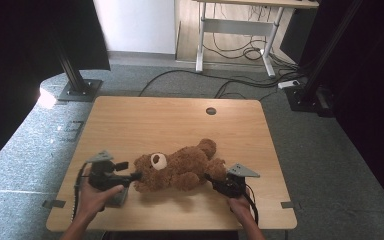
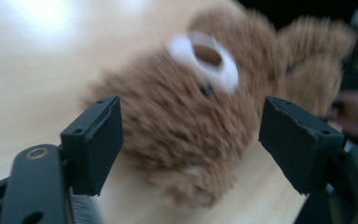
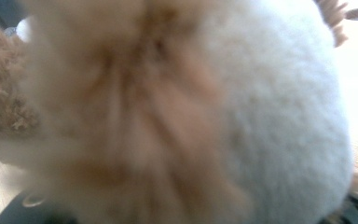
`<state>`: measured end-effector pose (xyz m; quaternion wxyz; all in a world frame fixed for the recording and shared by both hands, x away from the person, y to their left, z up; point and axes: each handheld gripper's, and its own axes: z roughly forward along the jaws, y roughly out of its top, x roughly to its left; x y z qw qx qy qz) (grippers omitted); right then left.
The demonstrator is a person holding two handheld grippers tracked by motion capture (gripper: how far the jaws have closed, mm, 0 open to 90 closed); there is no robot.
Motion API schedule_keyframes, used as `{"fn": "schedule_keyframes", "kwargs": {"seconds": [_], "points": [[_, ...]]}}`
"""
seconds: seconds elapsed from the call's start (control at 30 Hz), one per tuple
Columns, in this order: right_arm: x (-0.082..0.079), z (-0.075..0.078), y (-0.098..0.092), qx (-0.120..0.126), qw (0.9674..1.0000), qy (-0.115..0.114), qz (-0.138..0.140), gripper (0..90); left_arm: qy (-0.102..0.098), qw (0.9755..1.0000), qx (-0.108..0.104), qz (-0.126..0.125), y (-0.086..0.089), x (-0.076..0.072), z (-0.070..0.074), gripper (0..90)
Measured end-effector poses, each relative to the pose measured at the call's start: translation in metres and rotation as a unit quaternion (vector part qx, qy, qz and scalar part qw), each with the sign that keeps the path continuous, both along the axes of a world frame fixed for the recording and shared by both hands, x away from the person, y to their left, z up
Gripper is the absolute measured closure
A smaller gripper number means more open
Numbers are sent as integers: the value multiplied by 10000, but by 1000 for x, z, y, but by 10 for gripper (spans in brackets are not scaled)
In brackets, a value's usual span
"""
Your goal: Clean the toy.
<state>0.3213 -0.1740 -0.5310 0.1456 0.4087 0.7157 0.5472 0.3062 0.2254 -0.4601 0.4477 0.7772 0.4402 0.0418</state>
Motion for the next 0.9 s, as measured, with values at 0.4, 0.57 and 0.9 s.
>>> {"fn": "schedule_keyframes", "kwargs": {"seconds": [0.4, 0.57, 0.9], "points": [[-1, -6, 6, -300, 9991, 270, 150, 631, 240, 9985, 467, 181, -33, 11, -41, 257], [5, -8, 6, -341, 9989, 314, 17, 667, 161, 9981, 526, 292, -42, 27, -45, 275], [39, -11, 4, -413, 9980, 206, -434, 691, 216, 9978, 456, 426, -51, 79, -47, 273]]}}
